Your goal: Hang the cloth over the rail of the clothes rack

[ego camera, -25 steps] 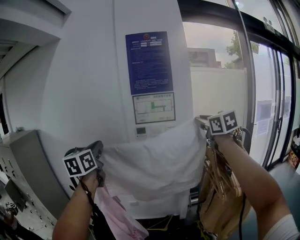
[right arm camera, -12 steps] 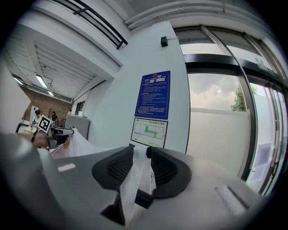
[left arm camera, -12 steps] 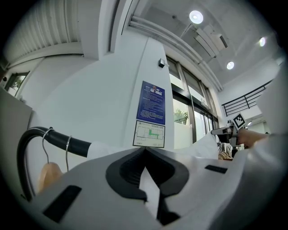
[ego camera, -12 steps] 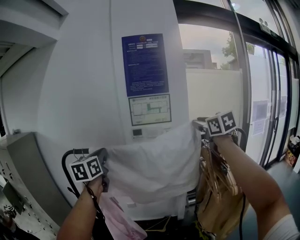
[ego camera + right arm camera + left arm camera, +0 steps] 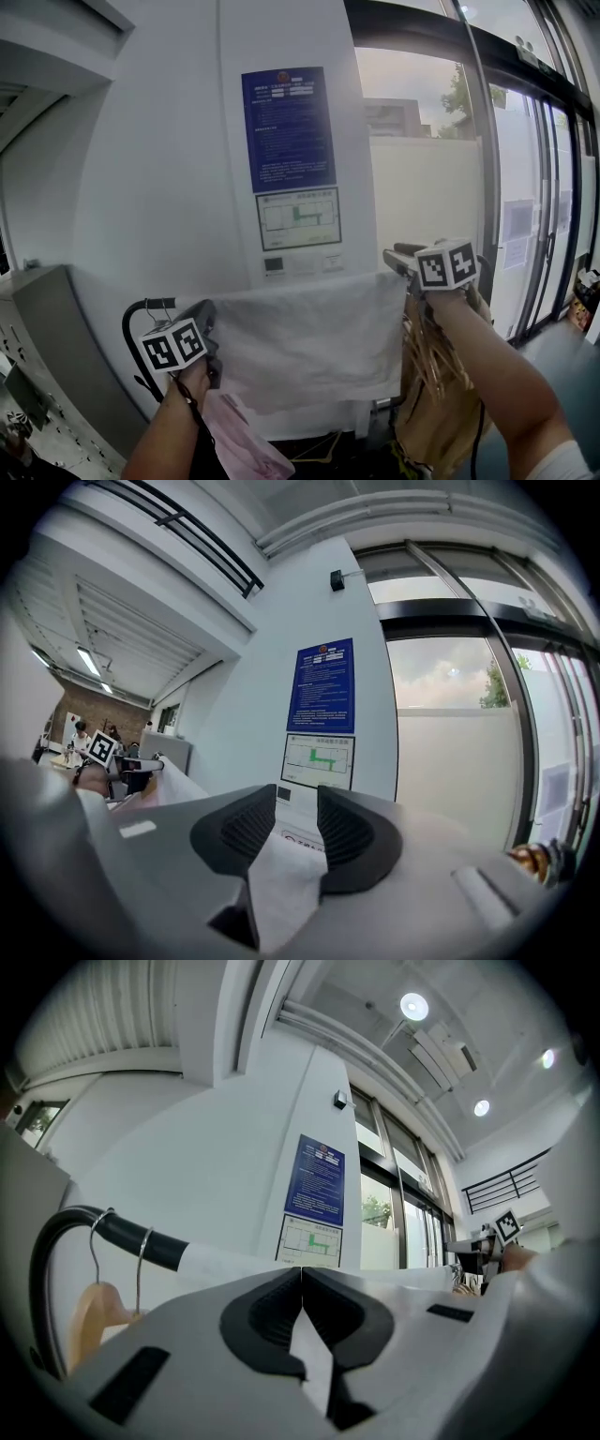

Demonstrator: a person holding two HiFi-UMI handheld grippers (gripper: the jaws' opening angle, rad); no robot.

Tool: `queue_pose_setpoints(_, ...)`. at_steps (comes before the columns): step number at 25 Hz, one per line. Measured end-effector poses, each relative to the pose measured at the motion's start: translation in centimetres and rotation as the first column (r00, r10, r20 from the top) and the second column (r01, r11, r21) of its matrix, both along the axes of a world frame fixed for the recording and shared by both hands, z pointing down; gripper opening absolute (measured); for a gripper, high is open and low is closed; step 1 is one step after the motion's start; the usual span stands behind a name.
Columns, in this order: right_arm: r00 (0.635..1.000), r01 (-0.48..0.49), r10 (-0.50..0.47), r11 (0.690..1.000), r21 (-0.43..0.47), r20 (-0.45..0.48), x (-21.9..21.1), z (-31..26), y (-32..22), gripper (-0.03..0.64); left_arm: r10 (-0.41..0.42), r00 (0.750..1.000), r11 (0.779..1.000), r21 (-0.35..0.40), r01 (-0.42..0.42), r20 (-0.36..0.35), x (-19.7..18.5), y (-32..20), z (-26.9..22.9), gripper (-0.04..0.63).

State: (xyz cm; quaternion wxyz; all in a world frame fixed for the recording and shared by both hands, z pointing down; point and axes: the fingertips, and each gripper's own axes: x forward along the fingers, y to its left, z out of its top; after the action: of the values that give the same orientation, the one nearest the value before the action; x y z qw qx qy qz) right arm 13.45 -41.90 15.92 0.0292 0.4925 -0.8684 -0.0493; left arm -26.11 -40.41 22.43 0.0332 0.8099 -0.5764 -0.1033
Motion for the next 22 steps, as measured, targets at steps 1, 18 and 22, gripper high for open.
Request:
queue_pose_setpoints(1,1.000,0.008,-0.008,1.000,0.008,0.010,-0.5,0.8,0.7,0.115,-0.008,1.000,1.000,0.010,0.008,-0.010,-0.1,0.2,0.2,0.009)
queue_pose_setpoints(18,0.968,0.160,-0.122,0.973,-0.164,0.220,-4.7,32.7,6.3,0.117,0.054,0.998,0.997,-0.047,-0.056,-0.041,4.5,3.4,22.6,0.074)
queue_pose_setpoints(22,0.993,0.047,-0.029,0.986,-0.162,0.113,-2.5,38.3,5.1,0.117,0.005,0.997,0.999,-0.053,-0.001,0.081,5.0,2.9,27.6,0.075)
